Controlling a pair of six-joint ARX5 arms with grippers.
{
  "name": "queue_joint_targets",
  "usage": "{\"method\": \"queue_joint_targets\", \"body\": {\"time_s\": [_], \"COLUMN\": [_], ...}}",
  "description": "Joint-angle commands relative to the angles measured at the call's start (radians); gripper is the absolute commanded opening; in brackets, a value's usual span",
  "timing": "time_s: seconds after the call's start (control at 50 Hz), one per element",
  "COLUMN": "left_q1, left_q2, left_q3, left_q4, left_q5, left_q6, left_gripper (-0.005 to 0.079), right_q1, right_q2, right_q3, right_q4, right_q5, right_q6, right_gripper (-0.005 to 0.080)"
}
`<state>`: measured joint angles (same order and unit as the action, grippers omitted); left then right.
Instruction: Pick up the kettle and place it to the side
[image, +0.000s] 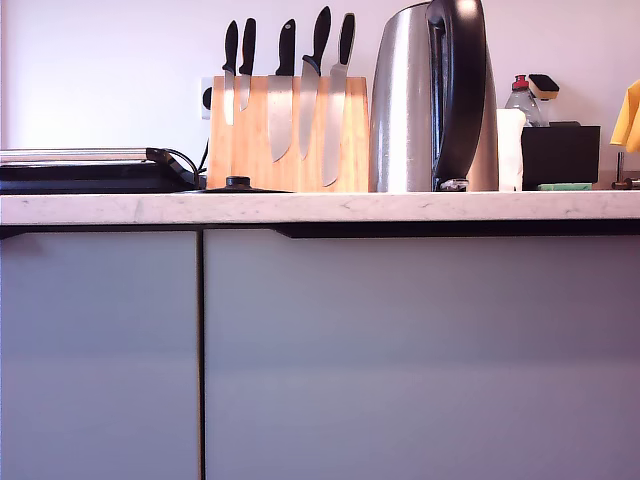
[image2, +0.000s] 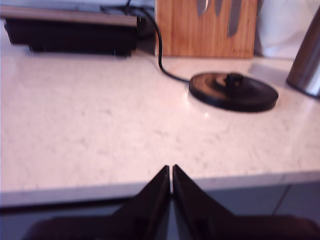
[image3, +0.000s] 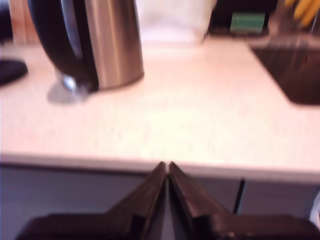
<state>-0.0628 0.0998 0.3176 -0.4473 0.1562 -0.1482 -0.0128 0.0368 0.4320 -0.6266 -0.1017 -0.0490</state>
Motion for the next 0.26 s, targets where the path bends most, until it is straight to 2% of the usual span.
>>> {"method": "queue_joint_targets", "body": {"time_s": [0.0, 0.24], "left_q1": [0.004, 0.004], "left_q2": [-0.003, -0.003], "left_q3": [-0.016, -0.016], "left_q4": [-0.026, -0.158], "left_q5": [0.0, 0.0], "left_q6": [-0.002, -0.002], "left_gripper": [-0.0013, -0.0012], "right_q1": [-0.002, -0.002], "right_q2": [0.004, 0.004], "right_q3": [-0.002, -0.002], "right_q4": [0.016, 0.015], "right_q5": [-0.002, -0.002], "right_q6": [0.004, 0.004], "right_gripper": [0.0, 0.0]}}
